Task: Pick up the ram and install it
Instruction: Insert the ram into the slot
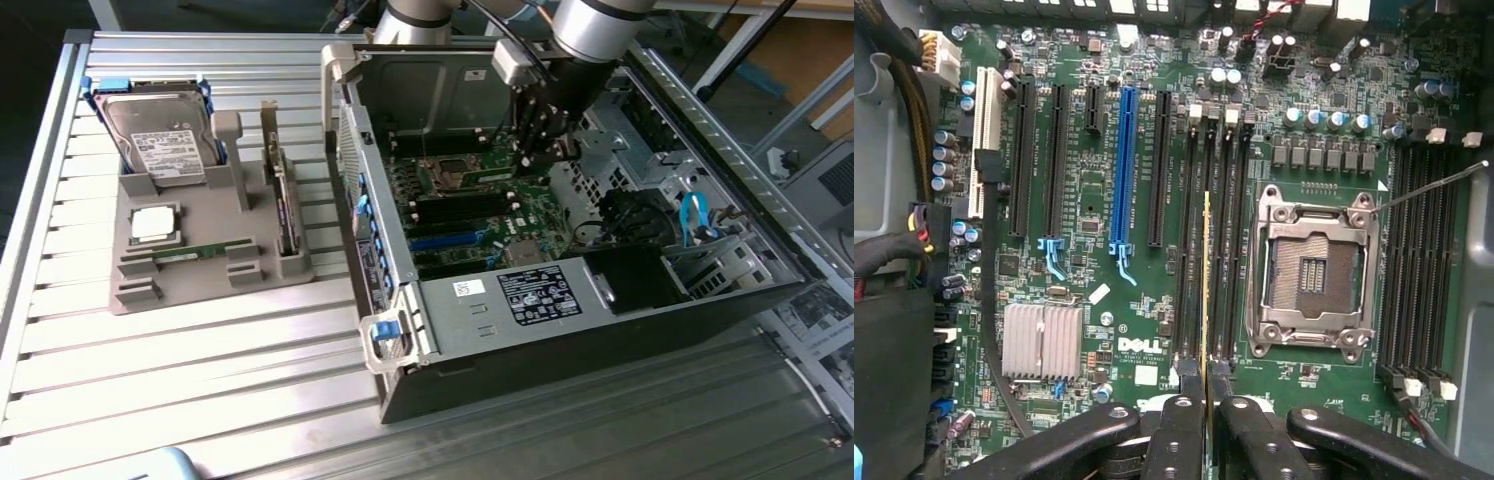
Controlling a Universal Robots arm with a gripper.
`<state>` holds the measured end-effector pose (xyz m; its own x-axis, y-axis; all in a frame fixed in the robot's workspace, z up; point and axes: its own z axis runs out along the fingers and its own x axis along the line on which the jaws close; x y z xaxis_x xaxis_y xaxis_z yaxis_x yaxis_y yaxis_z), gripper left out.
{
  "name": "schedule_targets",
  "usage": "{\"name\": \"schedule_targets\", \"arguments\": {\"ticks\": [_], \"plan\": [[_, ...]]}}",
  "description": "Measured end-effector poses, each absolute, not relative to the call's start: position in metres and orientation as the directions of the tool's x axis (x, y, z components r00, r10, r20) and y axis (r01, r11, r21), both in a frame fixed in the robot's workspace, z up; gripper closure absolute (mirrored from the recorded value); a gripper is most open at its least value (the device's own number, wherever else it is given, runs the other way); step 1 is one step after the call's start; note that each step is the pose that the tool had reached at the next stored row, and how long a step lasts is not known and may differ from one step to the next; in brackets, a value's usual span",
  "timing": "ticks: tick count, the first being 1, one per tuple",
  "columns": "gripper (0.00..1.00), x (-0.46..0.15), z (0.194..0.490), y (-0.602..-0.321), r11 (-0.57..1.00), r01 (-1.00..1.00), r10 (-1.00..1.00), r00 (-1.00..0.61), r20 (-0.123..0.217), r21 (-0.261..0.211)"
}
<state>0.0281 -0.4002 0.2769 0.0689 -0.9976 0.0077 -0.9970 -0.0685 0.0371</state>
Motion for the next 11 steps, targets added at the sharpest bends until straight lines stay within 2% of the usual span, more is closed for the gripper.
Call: {"name": "schedule_targets", "arguments": {"ticks": [11], "plan": [[0.87,0.0281,0.2741,-0.3969,-0.068,-0.997,-0.998,0.069,0.011,0.037]]}}
